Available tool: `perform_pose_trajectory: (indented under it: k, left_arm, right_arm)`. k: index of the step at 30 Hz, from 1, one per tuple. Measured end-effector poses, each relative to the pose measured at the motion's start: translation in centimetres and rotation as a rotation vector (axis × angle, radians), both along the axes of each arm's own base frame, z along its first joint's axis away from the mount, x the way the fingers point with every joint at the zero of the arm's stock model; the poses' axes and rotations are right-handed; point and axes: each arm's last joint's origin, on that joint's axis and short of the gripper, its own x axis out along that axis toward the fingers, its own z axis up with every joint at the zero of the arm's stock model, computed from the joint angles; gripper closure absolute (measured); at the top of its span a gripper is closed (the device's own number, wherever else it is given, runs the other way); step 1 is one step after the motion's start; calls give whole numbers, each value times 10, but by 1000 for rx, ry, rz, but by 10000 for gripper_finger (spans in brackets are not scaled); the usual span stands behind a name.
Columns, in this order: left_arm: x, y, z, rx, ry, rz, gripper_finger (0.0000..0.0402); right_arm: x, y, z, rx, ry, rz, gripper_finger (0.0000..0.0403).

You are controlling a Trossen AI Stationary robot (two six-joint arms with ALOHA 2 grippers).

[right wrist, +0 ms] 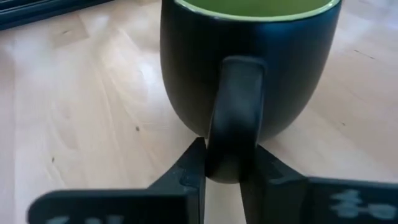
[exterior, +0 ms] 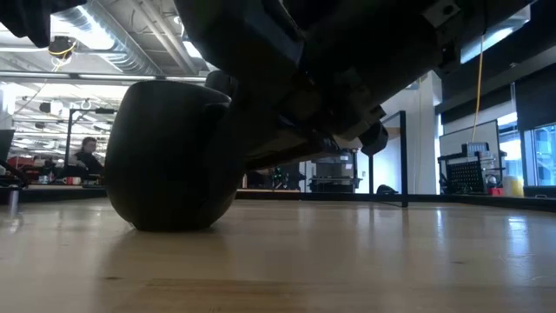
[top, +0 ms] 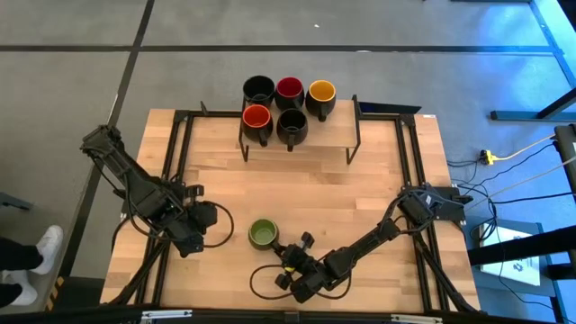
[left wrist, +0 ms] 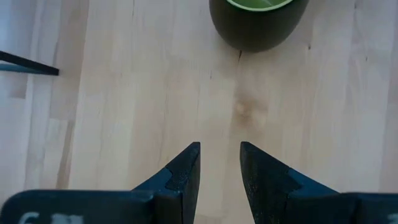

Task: Place coffee mugs
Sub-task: Put the green mug on the shelf

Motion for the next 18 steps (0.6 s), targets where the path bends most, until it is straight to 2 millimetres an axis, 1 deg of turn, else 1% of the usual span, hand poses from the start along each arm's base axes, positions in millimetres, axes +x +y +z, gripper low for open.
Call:
perform_pose_trajectory:
  k: [5,8,10,14,18]
  left_arm:
    - [0,0,0,9,10,-30,294]
    - [-3,2,3,1,4,-41,294]
    - [-8,6,8,-24,-14,-43,294]
    - [-20,17,22,-84,-70,-42,294]
    - [-34,30,34,-145,-136,-36,294]
  right_arm:
    - [0,0,0,-4,3,-1,359]
    - [0,1,8,-4,14,-1,359]
    - [1,1,18,13,0,-9,359]
    - [-4,-3,48,11,-42,-59,359]
    - [-19,-15,78,0,-57,-154,367]
